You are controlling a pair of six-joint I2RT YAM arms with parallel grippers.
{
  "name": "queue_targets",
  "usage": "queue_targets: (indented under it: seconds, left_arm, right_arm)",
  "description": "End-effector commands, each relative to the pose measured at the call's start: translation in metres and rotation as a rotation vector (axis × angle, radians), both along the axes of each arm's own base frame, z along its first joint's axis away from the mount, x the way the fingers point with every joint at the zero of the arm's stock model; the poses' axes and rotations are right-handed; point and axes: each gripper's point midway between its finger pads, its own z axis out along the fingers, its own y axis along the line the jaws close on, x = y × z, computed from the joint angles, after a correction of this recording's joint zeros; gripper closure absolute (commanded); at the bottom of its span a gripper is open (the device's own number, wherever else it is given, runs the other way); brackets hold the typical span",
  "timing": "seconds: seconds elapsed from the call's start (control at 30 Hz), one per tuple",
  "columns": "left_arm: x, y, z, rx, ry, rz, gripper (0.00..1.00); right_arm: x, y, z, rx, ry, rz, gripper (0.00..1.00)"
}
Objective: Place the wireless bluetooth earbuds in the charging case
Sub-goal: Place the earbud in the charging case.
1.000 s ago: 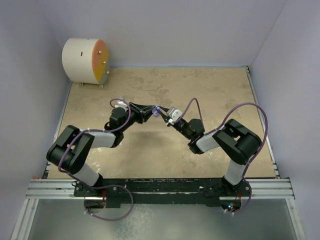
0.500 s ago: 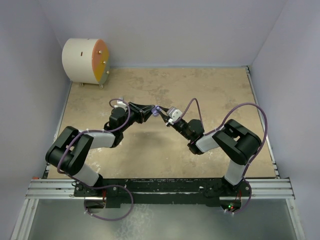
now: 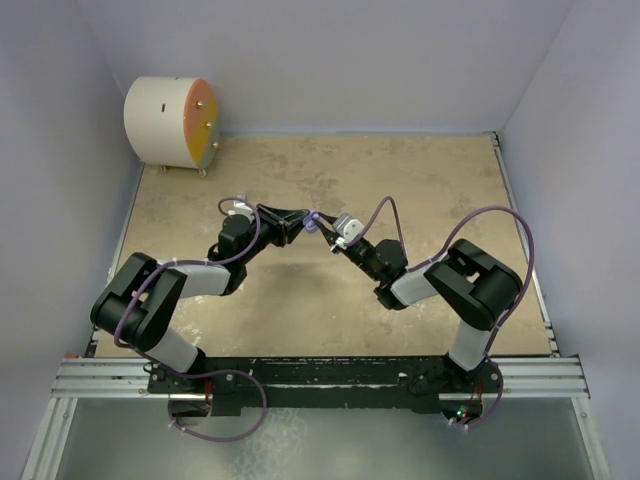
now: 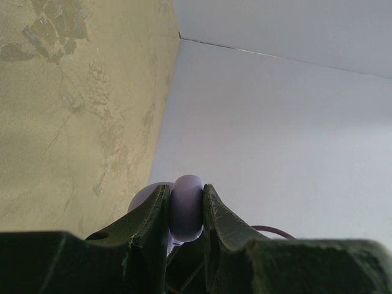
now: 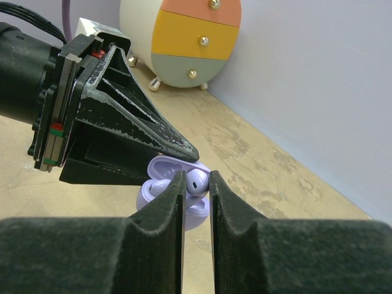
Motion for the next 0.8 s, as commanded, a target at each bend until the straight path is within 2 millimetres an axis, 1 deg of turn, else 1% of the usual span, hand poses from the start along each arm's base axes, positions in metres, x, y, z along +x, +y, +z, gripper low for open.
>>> queue_targets:
  seconds: [0.0, 0.3, 0.63, 0.77]
  left_arm:
    - [0.0089, 0.0031, 0.0500, -0.081, -0.119, 0.038, 1.00]
    - [0.0087, 0.0027, 0.0518, -0.087, -0.124, 0.036, 1.00]
    - [0.0080, 0.0030, 0.0543, -0.091, -0.129, 0.035, 1.00]
    - [0.0080, 0.0028, 0.0542, -0.092, -0.128, 0.035, 1.00]
  right_arm:
    - [-0.0502, -0.0405, 0.1616, 0.474, -0.477, 0.016, 0.82]
    - [-0.0483, -0.0358, 0.1593, 0.468, -0.467, 0.017, 0.77]
    - [-0.0472, -0.0326, 0.1583, 0.468, -0.461, 0.020, 0.76]
    - [-0.0470, -0.0315, 0.1585, 0.468, -0.459, 0.022, 0.73]
